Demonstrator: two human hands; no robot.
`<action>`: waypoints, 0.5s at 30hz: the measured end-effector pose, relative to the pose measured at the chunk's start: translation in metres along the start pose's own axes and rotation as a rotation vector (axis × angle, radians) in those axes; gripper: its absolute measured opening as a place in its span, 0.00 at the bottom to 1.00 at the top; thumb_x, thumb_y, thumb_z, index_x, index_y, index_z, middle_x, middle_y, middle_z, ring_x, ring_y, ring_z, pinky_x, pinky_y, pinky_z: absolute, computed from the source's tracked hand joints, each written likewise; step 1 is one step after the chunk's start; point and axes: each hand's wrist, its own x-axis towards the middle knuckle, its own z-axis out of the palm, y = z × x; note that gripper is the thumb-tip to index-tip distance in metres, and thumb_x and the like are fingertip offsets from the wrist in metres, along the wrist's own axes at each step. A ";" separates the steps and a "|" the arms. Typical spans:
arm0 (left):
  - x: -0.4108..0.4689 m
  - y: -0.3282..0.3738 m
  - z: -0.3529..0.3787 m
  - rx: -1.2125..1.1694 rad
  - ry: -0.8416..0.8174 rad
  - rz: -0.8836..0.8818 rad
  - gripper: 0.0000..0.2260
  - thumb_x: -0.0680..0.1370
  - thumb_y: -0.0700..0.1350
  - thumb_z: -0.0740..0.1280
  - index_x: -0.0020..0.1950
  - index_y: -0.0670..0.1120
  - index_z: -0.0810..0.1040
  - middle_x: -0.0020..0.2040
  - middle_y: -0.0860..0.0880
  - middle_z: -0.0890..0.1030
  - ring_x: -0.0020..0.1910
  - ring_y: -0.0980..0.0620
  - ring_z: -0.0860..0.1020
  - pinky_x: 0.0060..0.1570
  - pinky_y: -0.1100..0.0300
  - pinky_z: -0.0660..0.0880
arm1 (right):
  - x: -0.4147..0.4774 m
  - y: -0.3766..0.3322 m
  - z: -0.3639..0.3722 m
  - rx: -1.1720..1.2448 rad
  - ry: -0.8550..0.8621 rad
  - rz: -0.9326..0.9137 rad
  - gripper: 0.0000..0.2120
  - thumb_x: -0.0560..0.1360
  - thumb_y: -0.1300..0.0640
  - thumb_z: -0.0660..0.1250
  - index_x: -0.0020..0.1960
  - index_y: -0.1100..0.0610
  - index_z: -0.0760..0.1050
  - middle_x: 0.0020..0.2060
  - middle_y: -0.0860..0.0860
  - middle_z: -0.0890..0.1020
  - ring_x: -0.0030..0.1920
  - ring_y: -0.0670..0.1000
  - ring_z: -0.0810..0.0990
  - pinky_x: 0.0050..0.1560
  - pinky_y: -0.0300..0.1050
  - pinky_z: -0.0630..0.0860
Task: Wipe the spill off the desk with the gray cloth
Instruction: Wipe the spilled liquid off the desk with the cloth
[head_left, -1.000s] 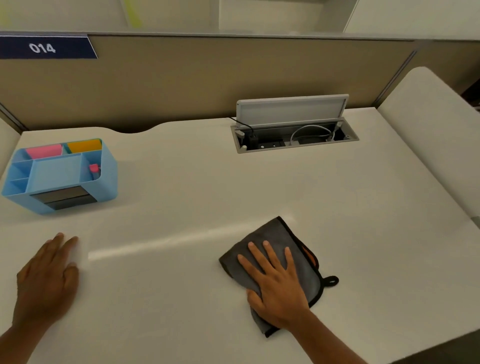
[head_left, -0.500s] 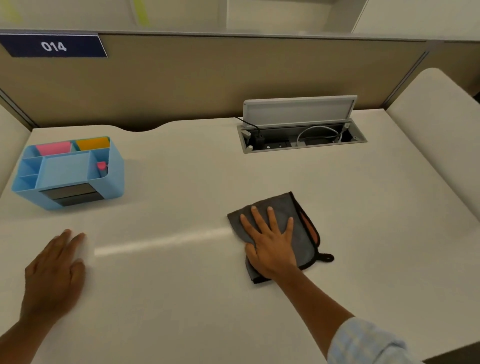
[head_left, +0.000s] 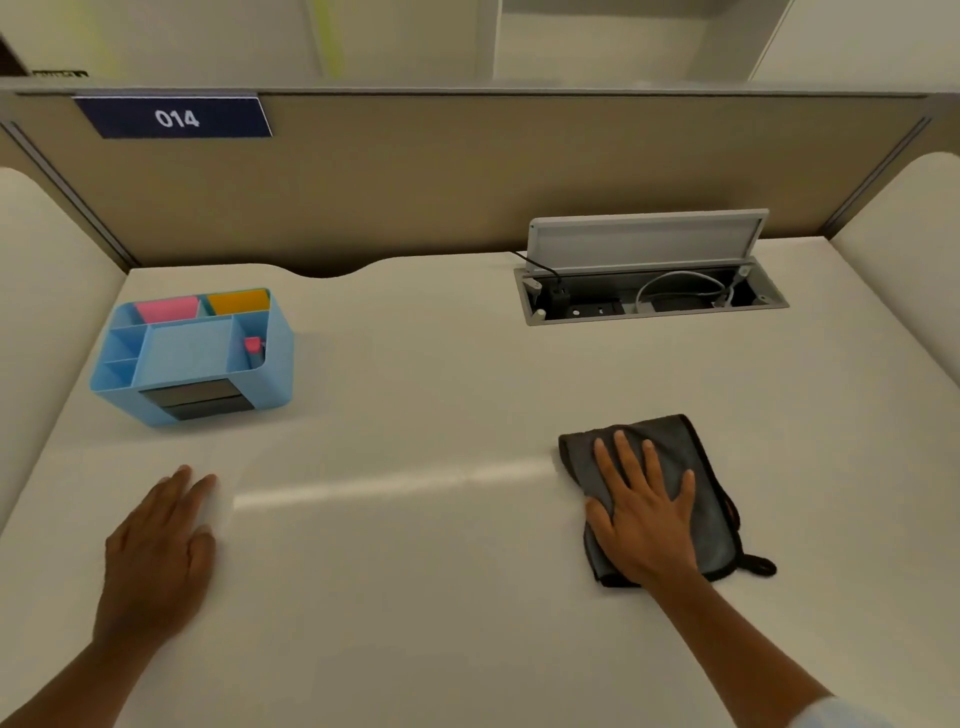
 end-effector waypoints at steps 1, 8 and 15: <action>0.000 0.000 0.000 -0.002 0.003 0.001 0.29 0.79 0.52 0.49 0.82 0.54 0.63 0.84 0.47 0.63 0.82 0.43 0.61 0.76 0.41 0.61 | 0.015 -0.006 -0.003 0.003 -0.005 0.018 0.34 0.80 0.35 0.43 0.84 0.40 0.41 0.85 0.45 0.45 0.85 0.56 0.43 0.78 0.77 0.43; -0.001 0.000 -0.001 -0.019 0.018 0.002 0.29 0.79 0.51 0.50 0.81 0.52 0.66 0.83 0.46 0.64 0.82 0.43 0.63 0.75 0.40 0.62 | 0.059 -0.083 -0.012 -0.008 -0.061 -0.119 0.34 0.81 0.38 0.49 0.85 0.41 0.44 0.85 0.46 0.46 0.84 0.60 0.42 0.76 0.80 0.43; 0.000 -0.003 0.000 0.005 -0.004 -0.004 0.29 0.80 0.51 0.50 0.82 0.53 0.64 0.84 0.48 0.63 0.83 0.44 0.61 0.76 0.41 0.62 | 0.006 -0.072 0.010 -0.026 -0.011 -0.325 0.38 0.77 0.40 0.56 0.84 0.40 0.47 0.85 0.44 0.50 0.85 0.58 0.48 0.77 0.77 0.48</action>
